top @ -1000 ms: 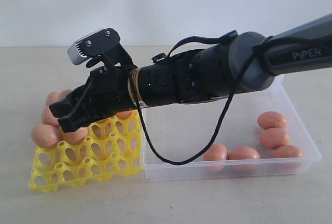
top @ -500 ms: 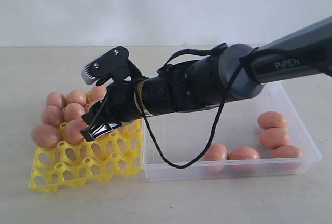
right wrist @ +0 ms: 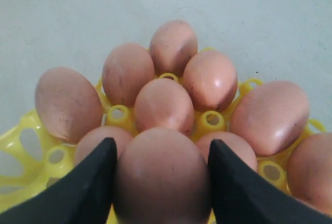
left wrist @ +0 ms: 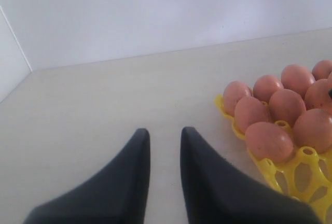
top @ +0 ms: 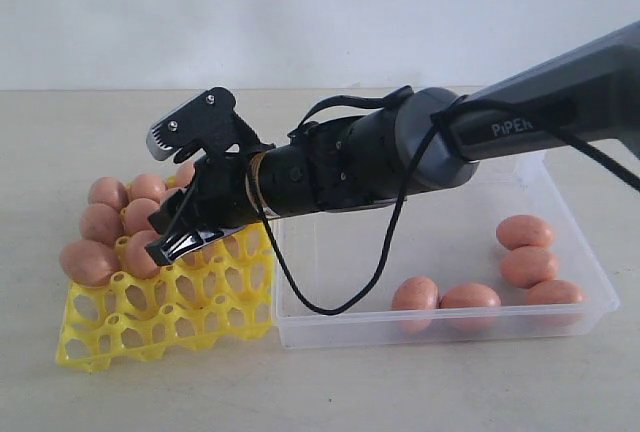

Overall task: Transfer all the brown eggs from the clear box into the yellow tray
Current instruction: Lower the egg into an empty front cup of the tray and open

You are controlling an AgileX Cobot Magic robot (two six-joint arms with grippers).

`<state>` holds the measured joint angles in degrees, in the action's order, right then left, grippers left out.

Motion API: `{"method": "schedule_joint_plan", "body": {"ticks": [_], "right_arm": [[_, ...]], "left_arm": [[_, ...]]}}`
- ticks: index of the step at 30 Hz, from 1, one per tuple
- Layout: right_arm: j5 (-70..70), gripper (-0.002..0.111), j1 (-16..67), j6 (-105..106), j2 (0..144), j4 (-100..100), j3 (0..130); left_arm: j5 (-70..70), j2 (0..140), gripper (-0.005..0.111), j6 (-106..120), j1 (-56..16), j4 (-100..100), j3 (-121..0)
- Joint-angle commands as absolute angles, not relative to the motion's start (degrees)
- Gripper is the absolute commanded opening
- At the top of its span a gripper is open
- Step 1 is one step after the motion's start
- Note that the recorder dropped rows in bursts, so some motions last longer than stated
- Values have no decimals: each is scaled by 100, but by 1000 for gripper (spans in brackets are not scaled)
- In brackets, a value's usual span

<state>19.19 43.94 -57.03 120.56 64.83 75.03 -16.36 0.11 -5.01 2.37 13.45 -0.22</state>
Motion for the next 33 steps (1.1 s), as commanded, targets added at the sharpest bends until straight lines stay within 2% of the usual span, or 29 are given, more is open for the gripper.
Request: {"method": "schedule_joint_plan", "body": {"ticks": [1, 33], "right_arm": [[1960, 0, 4398, -5833, 12011, 6477, 7553], [2164, 0, 4398, -6463, 12131, 6500, 7541]], "left_arm": [[-1625, 0, 22, -511, 207, 1334, 0], [-1625, 0, 22, -511, 207, 1334, 0]]}}
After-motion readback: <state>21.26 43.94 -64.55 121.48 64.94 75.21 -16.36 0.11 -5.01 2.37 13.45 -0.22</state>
